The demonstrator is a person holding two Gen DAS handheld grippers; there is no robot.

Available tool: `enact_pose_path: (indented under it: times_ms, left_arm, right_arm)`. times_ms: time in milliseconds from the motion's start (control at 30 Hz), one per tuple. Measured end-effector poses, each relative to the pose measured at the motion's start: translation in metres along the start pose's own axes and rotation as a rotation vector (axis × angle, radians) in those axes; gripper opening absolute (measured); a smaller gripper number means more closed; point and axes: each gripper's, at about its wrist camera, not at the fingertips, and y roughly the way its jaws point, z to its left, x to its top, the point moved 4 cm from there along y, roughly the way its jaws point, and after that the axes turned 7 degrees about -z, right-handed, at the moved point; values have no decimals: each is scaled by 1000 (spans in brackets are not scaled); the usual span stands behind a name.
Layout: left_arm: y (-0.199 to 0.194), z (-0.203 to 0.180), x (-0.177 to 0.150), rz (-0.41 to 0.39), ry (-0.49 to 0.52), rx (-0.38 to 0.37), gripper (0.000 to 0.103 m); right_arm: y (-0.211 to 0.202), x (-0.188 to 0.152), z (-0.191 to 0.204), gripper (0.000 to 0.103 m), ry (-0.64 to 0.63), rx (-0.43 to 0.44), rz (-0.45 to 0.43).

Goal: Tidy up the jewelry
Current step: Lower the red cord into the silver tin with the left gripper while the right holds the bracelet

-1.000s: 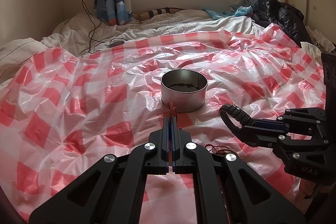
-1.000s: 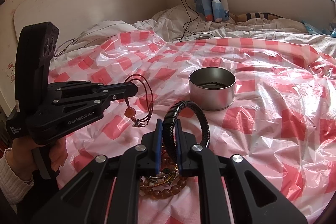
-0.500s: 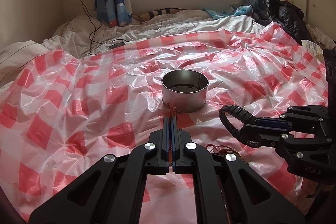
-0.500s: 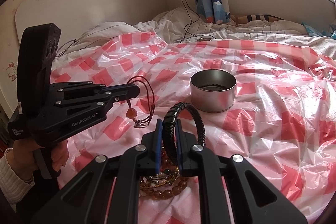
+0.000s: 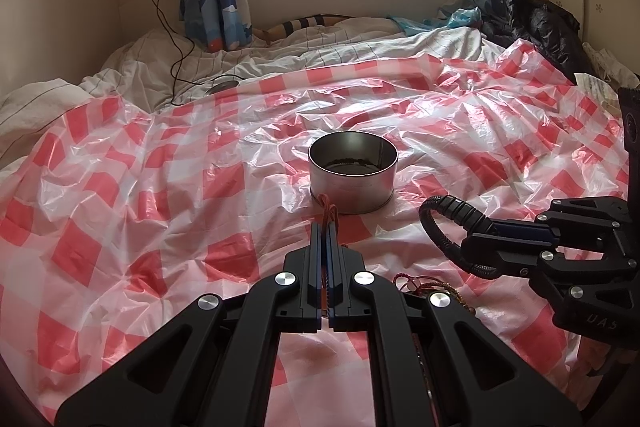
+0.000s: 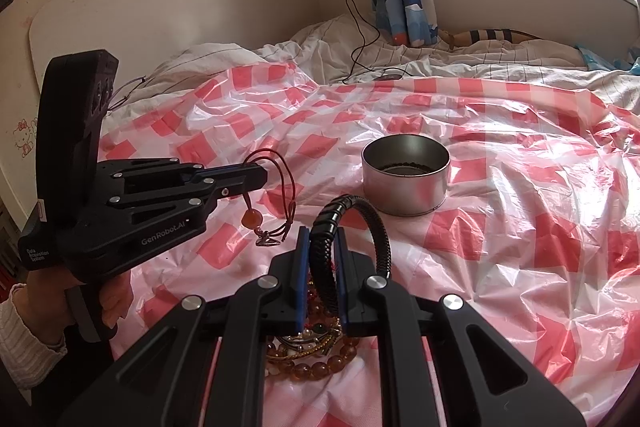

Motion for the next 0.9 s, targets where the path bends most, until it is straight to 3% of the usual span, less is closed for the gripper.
enact_pose_path:
  times_ms: [900]
  left_arm:
    - [3,3,-1,10,1,0,2]
  right_arm:
    - [-2,6,-6,13,33,11,-18]
